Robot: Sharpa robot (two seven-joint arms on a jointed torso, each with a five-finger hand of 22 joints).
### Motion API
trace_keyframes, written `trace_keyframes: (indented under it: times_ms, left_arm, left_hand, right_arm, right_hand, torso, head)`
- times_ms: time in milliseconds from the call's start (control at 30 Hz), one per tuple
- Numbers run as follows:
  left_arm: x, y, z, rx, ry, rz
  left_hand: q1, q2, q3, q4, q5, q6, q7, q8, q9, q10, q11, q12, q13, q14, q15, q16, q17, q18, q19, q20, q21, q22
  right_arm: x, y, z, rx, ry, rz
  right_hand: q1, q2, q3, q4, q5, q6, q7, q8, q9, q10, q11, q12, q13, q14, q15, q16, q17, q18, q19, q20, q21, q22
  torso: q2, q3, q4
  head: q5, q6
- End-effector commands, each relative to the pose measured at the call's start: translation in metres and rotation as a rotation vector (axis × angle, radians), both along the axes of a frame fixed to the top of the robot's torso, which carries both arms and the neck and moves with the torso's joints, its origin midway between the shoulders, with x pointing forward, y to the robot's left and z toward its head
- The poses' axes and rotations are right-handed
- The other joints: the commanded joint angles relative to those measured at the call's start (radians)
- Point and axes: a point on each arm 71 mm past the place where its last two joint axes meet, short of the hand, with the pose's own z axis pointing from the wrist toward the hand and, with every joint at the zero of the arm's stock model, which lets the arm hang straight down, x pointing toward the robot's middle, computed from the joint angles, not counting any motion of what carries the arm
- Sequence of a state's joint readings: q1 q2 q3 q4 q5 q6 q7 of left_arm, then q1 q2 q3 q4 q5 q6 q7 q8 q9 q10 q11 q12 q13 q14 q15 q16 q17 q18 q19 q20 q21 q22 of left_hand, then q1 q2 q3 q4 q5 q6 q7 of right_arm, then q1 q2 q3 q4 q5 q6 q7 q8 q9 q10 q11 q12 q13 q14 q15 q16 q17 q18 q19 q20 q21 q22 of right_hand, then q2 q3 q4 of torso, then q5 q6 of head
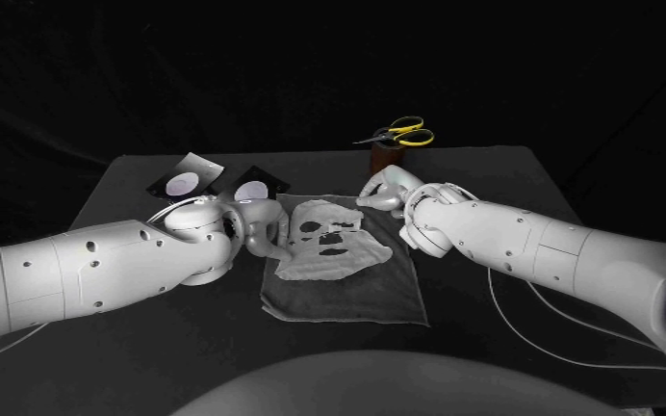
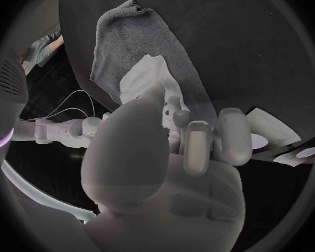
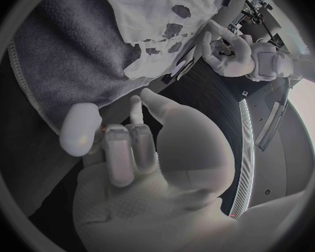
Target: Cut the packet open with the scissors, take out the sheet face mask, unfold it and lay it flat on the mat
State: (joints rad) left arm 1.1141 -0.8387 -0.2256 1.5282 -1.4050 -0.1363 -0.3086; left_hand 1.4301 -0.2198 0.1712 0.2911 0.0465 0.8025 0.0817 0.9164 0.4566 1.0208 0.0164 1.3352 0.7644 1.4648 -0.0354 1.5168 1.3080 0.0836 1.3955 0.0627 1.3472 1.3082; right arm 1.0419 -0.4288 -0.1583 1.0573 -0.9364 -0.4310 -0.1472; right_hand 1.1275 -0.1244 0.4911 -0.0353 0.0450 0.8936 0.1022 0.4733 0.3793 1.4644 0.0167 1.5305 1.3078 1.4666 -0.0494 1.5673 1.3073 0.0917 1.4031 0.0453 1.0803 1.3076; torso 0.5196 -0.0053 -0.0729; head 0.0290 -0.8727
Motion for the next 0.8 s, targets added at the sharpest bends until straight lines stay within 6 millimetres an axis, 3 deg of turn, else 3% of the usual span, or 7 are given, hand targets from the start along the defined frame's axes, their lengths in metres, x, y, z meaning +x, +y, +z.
trace_keyframes:
  times_ms: [33,200,400,633,800]
  left_arm:
    - [-0.001,-0.001,-0.0005,0.015,0.01,-0.011]
    - [-0.0013,-0.001,-0.0006,0.017,0.013,-0.012]
    - [-0.0018,-0.0015,-0.0006,0.018,0.016,-0.013]
    - [-0.0027,-0.0021,-0.0003,0.019,0.018,-0.015]
    - [-0.0032,-0.0014,-0.0003,0.021,0.02,-0.014]
  left_hand:
    - [0.001,0.009,-0.007,0.001,0.002,-0.005,0.002,0.005,0.001,0.006,0.001,0.006,0.001,0.052,-0.005,0.007,0.135,-0.012,0.009,-0.002,0.003,0.017]
    - [0.001,0.009,-0.007,0.001,0.002,-0.005,0.002,0.005,0.001,0.006,0.001,0.006,0.001,0.052,-0.005,0.007,0.135,-0.012,0.009,-0.002,0.003,0.017]
    - [0.001,0.009,-0.007,0.001,0.002,-0.005,0.002,0.005,0.001,0.006,0.001,0.006,0.001,0.052,-0.005,0.007,0.135,-0.012,0.009,-0.002,0.003,0.017]
    - [-0.001,0.009,-0.009,0.002,0.002,-0.006,0.001,0.007,0.002,0.006,0.001,0.007,0.002,0.052,-0.005,0.006,0.134,-0.011,0.008,-0.002,0.003,0.017]
    - [-0.001,0.009,-0.009,0.002,0.002,-0.006,0.001,0.007,0.002,0.006,0.001,0.007,0.002,0.052,-0.005,0.006,0.134,-0.011,0.008,-0.002,0.003,0.017]
  right_arm:
    - [-0.0038,0.0041,-0.0023,-0.036,0.039,0.079]
    - [-0.0065,0.0062,-0.0043,-0.061,0.064,0.118]
    - [-0.0071,0.008,-0.0084,-0.08,0.074,0.129]
    - [-0.006,0.0086,-0.012,-0.086,0.058,0.11]
    - [-0.0039,0.0065,-0.0115,-0.099,0.023,0.095]
  right_hand:
    - [-0.028,-0.032,-0.036,0.02,0.006,-0.032,0.02,-0.038,-0.015,0.086,0.021,-0.006,0.226,0.104,0.017,0.002,0.261,-0.004,-0.002,0.015,-0.003,0.139]
    - [-0.063,-0.045,-0.101,0.062,0.005,-0.05,0.029,-0.078,-0.023,0.083,0.03,-0.012,0.222,0.104,0.027,0.004,0.263,-0.001,-0.006,0.029,-0.007,0.137]
    - [-0.06,-0.041,-0.108,0.066,0.005,-0.049,0.029,-0.082,-0.024,0.084,0.031,-0.01,0.223,0.104,0.028,0.004,0.263,-0.001,-0.005,0.031,-0.005,0.138]
    - [-0.033,-0.022,-0.119,0.069,0.004,-0.035,0.028,-0.091,-0.023,0.085,0.03,-0.007,0.226,0.104,0.028,0.004,0.263,0.0,-0.005,0.035,-0.001,0.139]
    - [-0.018,-0.014,-0.122,0.068,0.004,-0.028,0.028,-0.094,-0.023,0.086,0.03,-0.004,0.228,0.104,0.028,0.004,0.263,0.0,-0.003,0.036,0.004,0.14]
  torso:
    - [0.0,-0.0002,-0.0013]
    - [0.001,0.0013,-0.0003]
    - [0.002,0.0007,-0.0002]
    - [0.004,0.0014,0.0022]
    - [0.004,-0.0004,0.0038]
  head:
    - [0.001,0.0]
    - [-0.001,0.0]
    - [-0.003,0.0]
    - [-0.002,0.0]
    - [-0.002,0.0]
